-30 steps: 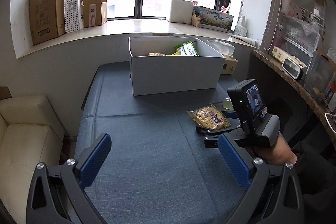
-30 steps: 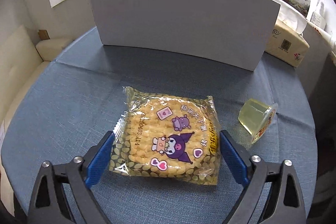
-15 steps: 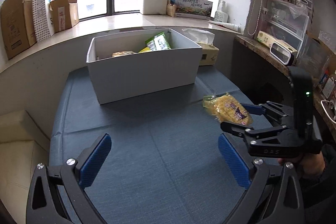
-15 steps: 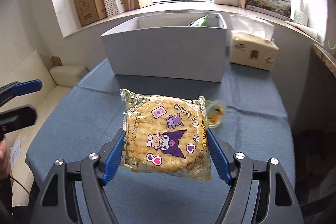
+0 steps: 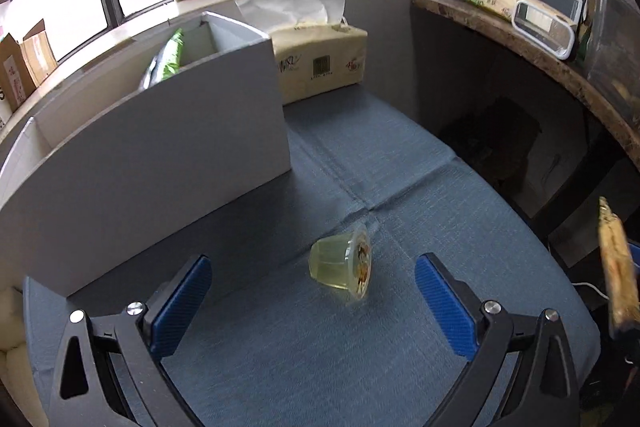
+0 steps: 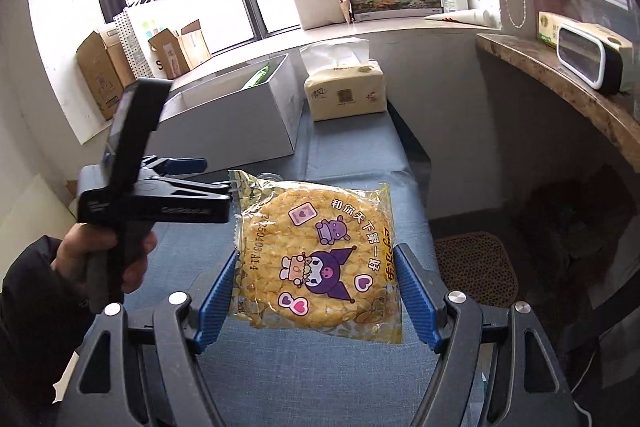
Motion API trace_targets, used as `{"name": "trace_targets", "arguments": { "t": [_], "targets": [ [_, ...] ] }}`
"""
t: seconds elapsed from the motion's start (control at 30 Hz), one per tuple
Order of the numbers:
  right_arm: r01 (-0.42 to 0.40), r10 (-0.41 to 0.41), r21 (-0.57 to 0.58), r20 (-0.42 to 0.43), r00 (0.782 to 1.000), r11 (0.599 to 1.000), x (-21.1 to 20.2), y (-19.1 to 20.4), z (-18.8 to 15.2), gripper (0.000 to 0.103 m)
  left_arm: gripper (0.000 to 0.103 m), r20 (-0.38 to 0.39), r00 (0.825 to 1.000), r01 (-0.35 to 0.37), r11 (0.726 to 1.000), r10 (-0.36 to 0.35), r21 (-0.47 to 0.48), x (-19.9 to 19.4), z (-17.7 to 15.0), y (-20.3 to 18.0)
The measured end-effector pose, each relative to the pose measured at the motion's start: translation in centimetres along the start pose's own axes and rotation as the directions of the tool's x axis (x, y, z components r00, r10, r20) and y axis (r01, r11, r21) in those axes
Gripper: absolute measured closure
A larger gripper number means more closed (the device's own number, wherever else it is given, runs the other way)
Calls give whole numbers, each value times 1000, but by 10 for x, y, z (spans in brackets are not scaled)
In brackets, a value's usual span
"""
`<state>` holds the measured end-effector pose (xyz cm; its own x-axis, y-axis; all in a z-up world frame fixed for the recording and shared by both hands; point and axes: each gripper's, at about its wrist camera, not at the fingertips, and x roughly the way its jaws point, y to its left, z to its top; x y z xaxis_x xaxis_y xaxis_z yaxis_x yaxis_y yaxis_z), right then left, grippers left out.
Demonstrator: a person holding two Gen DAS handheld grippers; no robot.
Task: Organize snacks
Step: 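Grasp the remaining jelly cup with the left tool while the right tool holds its pack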
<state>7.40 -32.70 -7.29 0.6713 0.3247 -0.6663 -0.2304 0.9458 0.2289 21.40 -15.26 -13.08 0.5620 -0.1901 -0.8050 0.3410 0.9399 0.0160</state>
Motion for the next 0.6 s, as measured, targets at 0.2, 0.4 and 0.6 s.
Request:
{"name": "trace_targets", "arguments": {
  "t": [0.2,0.4,0.6],
  "targets": [
    [-7,8,25,-15,1000,1000,6,-6,-8,24,55,-23,1000,-5,1000,5,6,20,-3,-4],
    [-23,24,15,-20,1000,1000,9,1,-11,24,67,17,1000,17,1000,-17,-19,1,-10,5],
    [-58,58,-10,-35,998,998,16,16,-12,24,67,126,991,55,993,-42,-101,-60,-30,35]
  ]
}}
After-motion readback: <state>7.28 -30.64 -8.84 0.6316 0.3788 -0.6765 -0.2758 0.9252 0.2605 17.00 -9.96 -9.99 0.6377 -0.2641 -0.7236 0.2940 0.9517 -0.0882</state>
